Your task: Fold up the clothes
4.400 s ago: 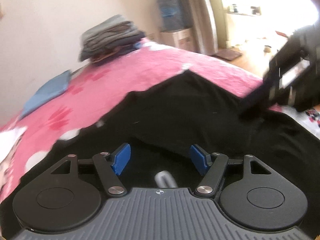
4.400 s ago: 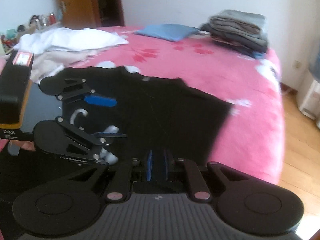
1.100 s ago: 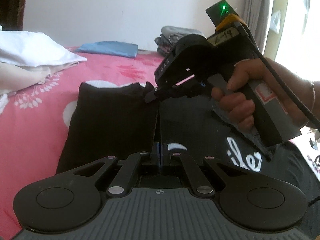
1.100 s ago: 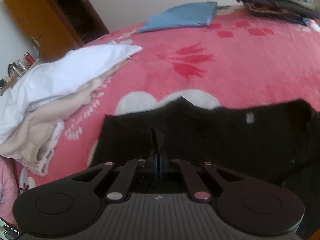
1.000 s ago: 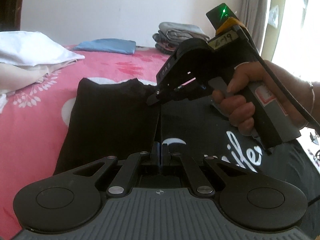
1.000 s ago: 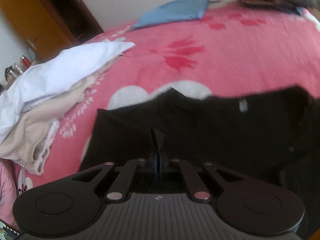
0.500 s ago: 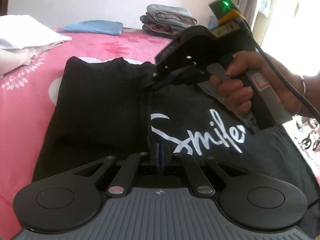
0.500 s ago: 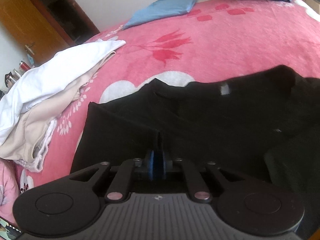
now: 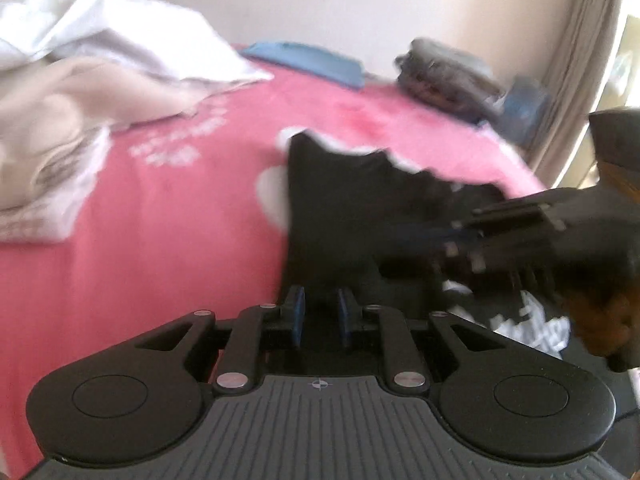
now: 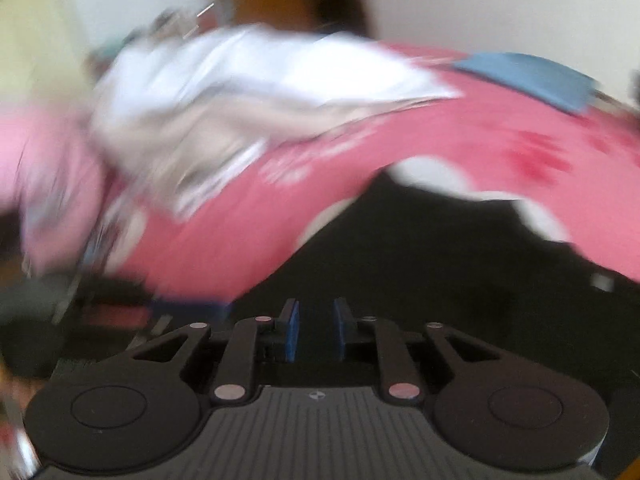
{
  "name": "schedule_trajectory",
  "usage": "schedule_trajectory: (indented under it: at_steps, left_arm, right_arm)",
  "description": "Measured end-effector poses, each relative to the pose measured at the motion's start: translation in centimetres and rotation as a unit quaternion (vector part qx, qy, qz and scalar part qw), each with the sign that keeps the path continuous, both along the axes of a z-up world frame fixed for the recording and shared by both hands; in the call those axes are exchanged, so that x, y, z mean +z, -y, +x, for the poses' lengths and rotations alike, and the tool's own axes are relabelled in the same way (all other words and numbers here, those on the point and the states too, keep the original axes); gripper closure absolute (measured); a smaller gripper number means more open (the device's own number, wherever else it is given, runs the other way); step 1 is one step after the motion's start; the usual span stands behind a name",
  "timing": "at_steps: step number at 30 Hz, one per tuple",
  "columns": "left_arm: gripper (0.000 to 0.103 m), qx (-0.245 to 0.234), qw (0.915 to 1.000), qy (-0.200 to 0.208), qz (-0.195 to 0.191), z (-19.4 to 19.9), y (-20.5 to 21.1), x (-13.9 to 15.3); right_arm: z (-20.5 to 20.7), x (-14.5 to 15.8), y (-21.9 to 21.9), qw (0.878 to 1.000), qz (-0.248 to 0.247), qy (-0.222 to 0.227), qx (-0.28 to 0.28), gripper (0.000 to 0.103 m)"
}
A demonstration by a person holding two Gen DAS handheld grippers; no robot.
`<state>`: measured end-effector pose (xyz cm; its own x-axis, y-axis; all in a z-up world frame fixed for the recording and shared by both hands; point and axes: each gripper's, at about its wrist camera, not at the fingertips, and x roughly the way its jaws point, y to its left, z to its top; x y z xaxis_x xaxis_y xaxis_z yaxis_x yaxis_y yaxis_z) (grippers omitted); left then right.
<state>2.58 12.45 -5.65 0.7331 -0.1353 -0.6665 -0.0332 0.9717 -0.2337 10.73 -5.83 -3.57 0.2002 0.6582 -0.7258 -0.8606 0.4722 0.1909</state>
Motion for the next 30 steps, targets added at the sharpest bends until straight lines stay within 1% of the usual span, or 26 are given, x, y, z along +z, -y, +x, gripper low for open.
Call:
schedule_trajectory:
  at_steps: [2, 3, 6, 8, 10, 13, 16, 18, 19, 23, 27, 28, 30]
  left_arm:
    - [0.086, 0.009, 0.9999, -0.007, 0.008, 0.0, -0.1, -0.5]
    - [0.086, 0.013, 0.9998, -0.009, 0.01, -0.1, -0.2, -0.7]
    - [0.086, 0.015, 0.9996, -0.011, 0.02, 0.0, -0.3, -1.1]
    - [0.086, 0.013, 0.9996, -0.011, 0.021, 0.0, -0.4, -0.9]
    - [0.086, 0.016, 0.9996, -0.006, 0.023, -0.3, -0.7, -0.5]
    - [0.086, 0.016, 0.9995, 0.012, 0.026, -0.7, -1.0, 0.5]
    - [0.086, 0.013, 0.9996, 0.018, 0.017, 0.0, -0.7, 0.5]
    - [0.086, 0.019, 0.9996, 0.014, 0.016, 0.9, -0.3, -0.1]
    - [0.086, 0.021, 0.9996, 0.012, 0.016, 1.4, 0.0, -0.4]
    - [0.085, 0.042, 0.9988, -0.002, 0.024, 2.1, 0.7, -1.4]
    - [0.085, 0.046, 0.9985, 0.003, 0.031, 1.6, 0.9, -1.5]
    - [0.085, 0.047, 0.9985, 0.003, 0.03, 1.6, 0.9, -1.5]
    - [0.085, 0.049, 0.9984, 0.003, 0.026, 1.5, 0.8, -1.5]
  right_arm:
    - [-1.4, -1.6, -0.5, 0.998, -0.04, 0.019, 0.038, 0.085]
    - [-2.0, -2.0, -0.2, 0.997, -0.052, 0.024, 0.048, 0.085]
    - [-3.2, -2.4, 1.9, 0.995, -0.071, 0.026, 0.062, 0.085]
    - [-3.8, -2.1, 3.3, 0.995, -0.08, 0.021, 0.062, 0.085]
    - [-3.7, -1.1, 4.0, 0.994, -0.082, 0.02, 0.062, 0.085]
    - [-3.3, 0.5, 4.8, 0.995, -0.081, 0.018, 0.061, 0.085]
    - [-0.3, 2.5, 3.8, 0.998, -0.042, 0.033, 0.024, 0.085]
    - [2.1, 3.1, 1.8, 0.998, -0.02, 0.052, 0.003, 0.085]
    - [3.1, 3.1, 0.7, 0.998, -0.013, 0.063, -0.005, 0.085]
    - [6.8, 2.1, -3.6, 0.997, 0.002, 0.073, -0.024, 0.085]
    - [8.7, 0.2, -5.7, 0.997, -0.014, 0.07, -0.022, 0.085]
    - [9.2, -0.5, -5.8, 0.996, -0.028, 0.073, -0.031, 0.085]
    - [10.5, -2.5, -4.8, 0.991, -0.071, 0.094, -0.065, 0.086]
